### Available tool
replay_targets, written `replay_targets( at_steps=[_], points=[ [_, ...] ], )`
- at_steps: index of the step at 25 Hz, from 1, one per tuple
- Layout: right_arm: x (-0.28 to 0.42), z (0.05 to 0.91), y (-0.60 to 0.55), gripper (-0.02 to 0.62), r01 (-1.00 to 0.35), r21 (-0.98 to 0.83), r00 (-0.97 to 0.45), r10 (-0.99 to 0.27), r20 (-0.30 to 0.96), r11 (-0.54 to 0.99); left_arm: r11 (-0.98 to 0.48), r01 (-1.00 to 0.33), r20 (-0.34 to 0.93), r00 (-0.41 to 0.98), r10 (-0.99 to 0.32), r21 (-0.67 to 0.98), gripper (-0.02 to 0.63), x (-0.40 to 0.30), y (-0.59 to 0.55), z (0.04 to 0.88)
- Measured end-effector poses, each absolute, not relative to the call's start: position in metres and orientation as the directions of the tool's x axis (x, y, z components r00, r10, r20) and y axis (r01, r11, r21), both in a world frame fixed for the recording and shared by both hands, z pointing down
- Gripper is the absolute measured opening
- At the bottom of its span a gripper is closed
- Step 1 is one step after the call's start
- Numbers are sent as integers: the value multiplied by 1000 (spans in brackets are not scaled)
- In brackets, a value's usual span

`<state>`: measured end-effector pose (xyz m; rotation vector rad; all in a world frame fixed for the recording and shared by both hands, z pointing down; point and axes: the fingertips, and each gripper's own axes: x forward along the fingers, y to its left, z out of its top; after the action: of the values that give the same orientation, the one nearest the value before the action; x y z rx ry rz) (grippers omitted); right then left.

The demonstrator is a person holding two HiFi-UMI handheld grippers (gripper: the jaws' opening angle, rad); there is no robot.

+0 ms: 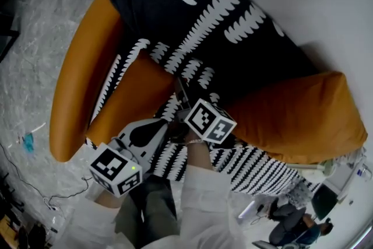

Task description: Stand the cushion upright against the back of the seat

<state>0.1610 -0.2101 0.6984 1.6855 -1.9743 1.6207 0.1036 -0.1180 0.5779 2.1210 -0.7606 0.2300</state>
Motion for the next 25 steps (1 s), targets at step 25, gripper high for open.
replay_targets(
  at_steps=[25],
  points=[
    [126, 688, -210, 41, -709, -689, -444, -664, 601, -149, -460, -632, 426, 768, -478, 624, 8, 89, -127, 558]
  ],
)
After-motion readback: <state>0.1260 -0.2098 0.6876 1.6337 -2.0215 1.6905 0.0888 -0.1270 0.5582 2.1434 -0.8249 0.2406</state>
